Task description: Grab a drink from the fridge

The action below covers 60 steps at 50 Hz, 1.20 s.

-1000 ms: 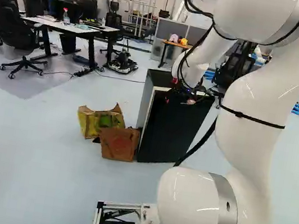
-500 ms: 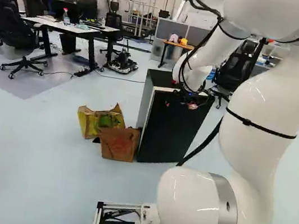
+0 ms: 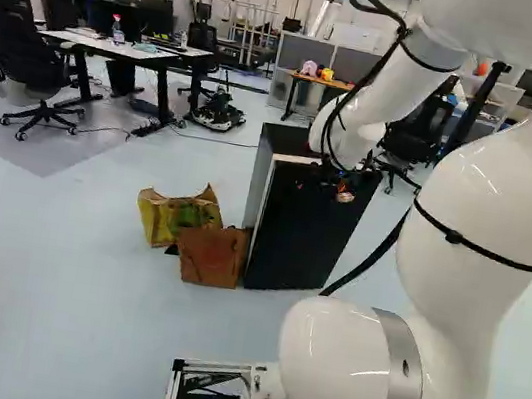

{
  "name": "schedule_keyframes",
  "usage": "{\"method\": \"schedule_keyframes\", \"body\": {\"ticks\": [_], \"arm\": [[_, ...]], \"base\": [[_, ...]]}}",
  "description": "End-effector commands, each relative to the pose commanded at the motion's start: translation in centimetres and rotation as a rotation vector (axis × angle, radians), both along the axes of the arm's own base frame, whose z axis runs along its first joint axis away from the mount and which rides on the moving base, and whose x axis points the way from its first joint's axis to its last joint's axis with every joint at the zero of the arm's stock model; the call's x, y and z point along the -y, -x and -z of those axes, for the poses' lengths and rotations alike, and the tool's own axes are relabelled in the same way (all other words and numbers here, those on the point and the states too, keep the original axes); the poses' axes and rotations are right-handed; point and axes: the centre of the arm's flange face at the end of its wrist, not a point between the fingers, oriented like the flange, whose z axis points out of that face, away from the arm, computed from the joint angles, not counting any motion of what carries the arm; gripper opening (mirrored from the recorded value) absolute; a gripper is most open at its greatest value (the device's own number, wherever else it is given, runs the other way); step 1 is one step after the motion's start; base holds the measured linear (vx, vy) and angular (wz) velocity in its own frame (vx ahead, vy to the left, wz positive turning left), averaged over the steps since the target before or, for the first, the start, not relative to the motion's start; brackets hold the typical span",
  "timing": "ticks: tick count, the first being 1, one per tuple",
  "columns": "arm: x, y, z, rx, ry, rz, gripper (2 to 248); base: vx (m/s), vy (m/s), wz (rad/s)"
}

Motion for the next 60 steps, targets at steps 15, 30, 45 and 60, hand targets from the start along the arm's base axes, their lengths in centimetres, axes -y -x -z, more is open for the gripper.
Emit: {"method": "schedule_keyframes", "body": {"ticks": [15,30,45,60], "arm": [[0.0,-0.4,-0.5,0.095,0.004,-0.008,247],[-0.1,-1.1,-1.1,0.194,0.009,-0.018,247],[-0.1,-1.7,-1.8,0.294,0.014,-0.028,247],[-0.1,-2.2,-2.3,0.372,0.017,-0.035,247]], "base": [[0.000,0.000,0.000],[0.000,0.000,0.000],[0.000,0.000,0.000],[0.000,0.000,0.000]]}}
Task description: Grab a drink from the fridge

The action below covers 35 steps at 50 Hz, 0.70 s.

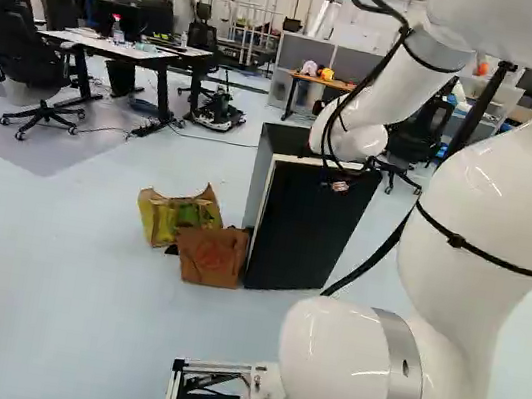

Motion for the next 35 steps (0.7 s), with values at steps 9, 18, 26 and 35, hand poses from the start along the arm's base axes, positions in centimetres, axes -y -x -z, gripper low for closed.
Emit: {"method": "schedule_keyframes", "body": {"ticks": [9,18,26,35], "arm": [[0.0,-0.6,0.4,0.038,0.000,-0.005,247],[0.1,-1.5,1.0,0.068,-0.002,-0.011,247],[0.1,-2.3,1.6,0.094,-0.003,-0.016,247],[0.1,-3.4,2.3,0.123,-0.005,-0.022,247]], "base": [[0.000,0.000,0.000],[0.000,0.000,0.000],[0.000,0.000,0.000],[0.000,0.000,0.000]]}}
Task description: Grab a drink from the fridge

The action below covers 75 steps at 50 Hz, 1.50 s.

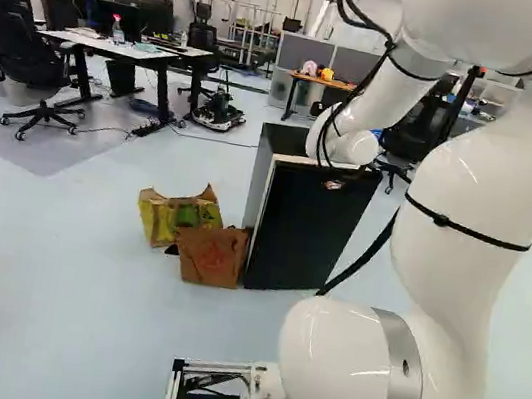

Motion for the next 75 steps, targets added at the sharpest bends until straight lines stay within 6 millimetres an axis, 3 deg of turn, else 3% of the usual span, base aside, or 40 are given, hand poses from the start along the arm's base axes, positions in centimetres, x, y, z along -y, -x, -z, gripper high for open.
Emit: {"method": "schedule_keyframes", "body": {"ticks": [35,56,75], "arm": [[0.4,-4.2,2.7,0.127,-0.025,0.023,247],[0.7,-6.3,2.2,0.229,-0.031,0.043,247],[0.8,-8.1,4.3,0.209,-0.034,0.040,247]], "base": [[0.000,0.000,0.000],[0.000,0.000,0.000],[0.000,0.000,0.000]]}}
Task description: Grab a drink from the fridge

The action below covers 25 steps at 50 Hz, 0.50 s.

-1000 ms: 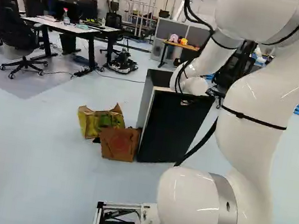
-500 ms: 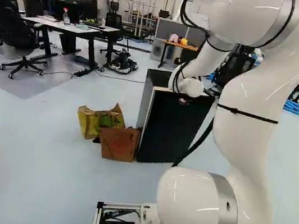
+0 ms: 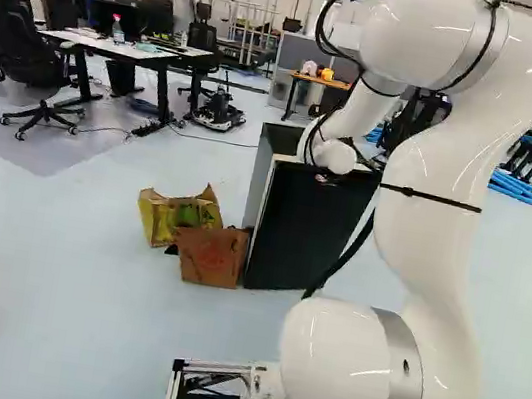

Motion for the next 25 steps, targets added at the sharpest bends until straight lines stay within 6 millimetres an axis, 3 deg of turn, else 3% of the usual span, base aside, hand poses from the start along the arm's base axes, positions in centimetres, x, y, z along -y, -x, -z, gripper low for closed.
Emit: {"method": "schedule_keyframes", "body": {"ticks": [13,25], "arm": [[0.1,-1.3,1.5,-0.002,-0.001,-0.003,247],[0.1,-2.4,1.6,0.023,0.001,-0.006,247]], "base": [[0.000,0.000,0.000],[0.000,0.000,0.000]]}}
